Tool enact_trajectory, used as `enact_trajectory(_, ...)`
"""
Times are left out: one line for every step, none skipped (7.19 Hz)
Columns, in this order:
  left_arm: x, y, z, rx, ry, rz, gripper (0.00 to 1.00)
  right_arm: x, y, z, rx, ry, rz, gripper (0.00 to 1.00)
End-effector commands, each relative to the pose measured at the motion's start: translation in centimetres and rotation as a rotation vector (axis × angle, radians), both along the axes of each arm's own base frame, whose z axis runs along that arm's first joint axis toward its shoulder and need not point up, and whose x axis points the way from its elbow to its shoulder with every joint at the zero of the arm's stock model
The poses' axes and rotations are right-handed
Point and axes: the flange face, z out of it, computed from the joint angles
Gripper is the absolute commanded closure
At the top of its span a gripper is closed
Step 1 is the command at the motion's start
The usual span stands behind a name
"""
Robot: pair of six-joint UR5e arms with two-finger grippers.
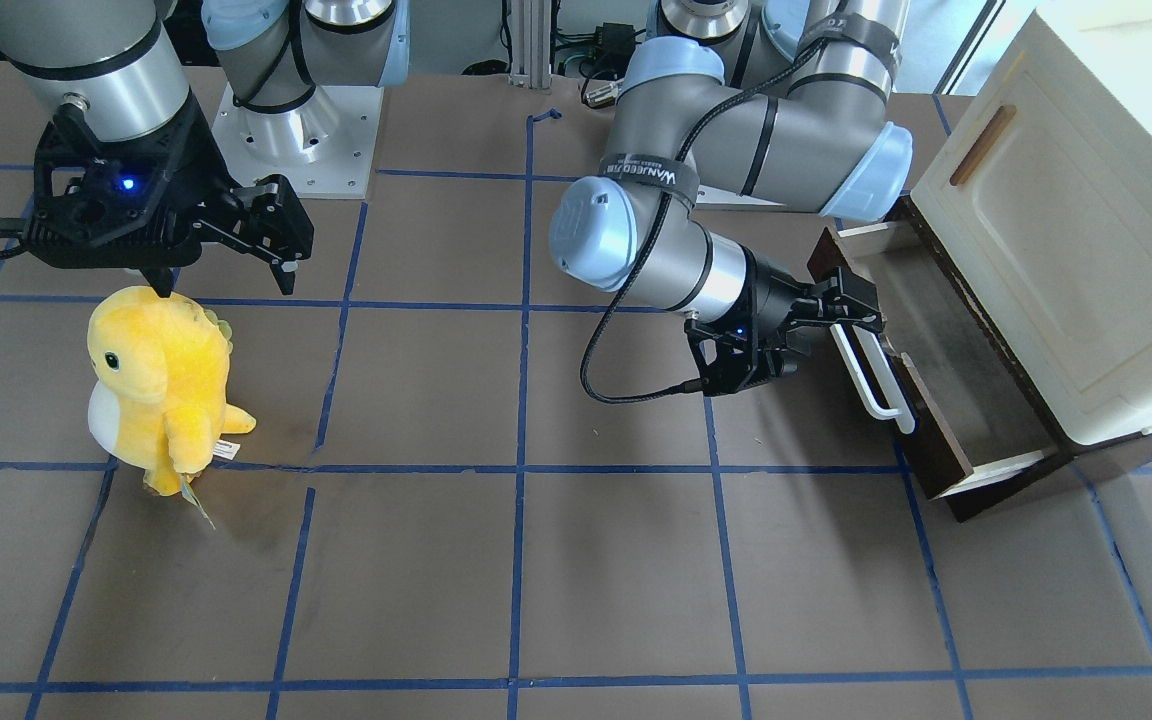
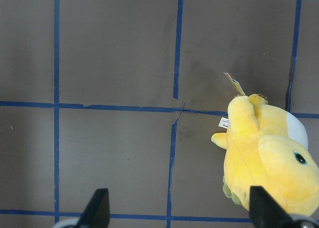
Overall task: Pull drawer sideways
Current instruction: 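Open the left gripper and release the white handle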
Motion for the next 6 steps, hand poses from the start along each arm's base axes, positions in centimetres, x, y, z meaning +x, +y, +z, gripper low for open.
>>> enact_trajectory(-0.8, 0.5, 5.9, -0.04, 0.23, -0.058, 0.14, 0.0, 0.0, 0.0, 0.0, 0.002, 0.0, 0.0)
enact_trajectory(-0.6, 1.9, 8.8, -0.065, 0.335, -0.034, 0.08, 0.0, 0.0, 0.0, 0.0, 0.0, 0.0, 0.0)
enact_trajectory(1.2, 2.8, 10.9, -0.073, 0.392, 0.012, 0.08, 0.0, 0.0, 0.0, 0.0, 0.0, 0.0, 0.0)
enact_trajectory(3.0, 3.0, 12.2, -0.09, 0.586, 0.095, 0.08, 0.0, 0.0, 0.0, 0.0, 0.0, 0.0, 0.0)
enact_trajectory(4.6, 3.0, 13.3, -0.116, 0.712, 0.156, 0.03, 0.0, 0.0, 0.0, 0.0, 0.0, 0.0, 0.0)
enact_trajectory(5.0, 3.3, 14.1, -0.131, 0.797, 0.181, 0.0, 0.0, 0.0, 0.0, 0.0, 0.0, 0.0, 0.0)
